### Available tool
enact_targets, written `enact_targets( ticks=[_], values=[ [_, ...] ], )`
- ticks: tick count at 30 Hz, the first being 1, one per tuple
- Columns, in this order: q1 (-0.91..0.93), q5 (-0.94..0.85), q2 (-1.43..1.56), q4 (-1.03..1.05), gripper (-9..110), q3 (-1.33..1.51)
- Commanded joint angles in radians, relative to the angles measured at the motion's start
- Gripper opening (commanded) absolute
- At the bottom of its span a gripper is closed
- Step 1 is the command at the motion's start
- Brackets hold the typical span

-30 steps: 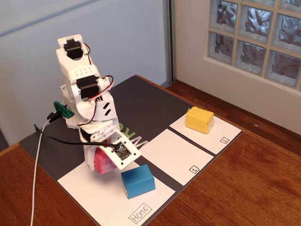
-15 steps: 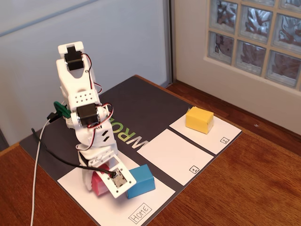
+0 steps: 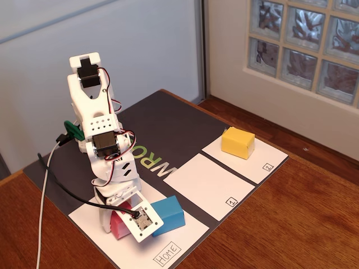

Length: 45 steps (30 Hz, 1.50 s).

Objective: Move box red to home

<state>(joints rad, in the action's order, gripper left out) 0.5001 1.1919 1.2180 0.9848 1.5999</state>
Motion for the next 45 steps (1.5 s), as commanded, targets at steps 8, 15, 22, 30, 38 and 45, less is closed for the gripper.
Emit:
enact_targets(
  ticks=[8, 15, 22, 30, 38, 45],
  values=[
    [-0.002, 0.009, 0.115, 0.023, 29, -0.02],
    [-0.026, 0.041, 0.304, 0.129, 20, -0.02],
    [-0.044, 0.046, 0.505, 0.273, 14, -0.046],
    [-0.041, 0.051, 0.5, 0.295, 19, -0.044],
    [-0.04, 0.072, 0.239, 0.097, 29, -0.051],
    [-0.031, 0.078, 0.031, -0.011, 34, -0.083]
  ],
)
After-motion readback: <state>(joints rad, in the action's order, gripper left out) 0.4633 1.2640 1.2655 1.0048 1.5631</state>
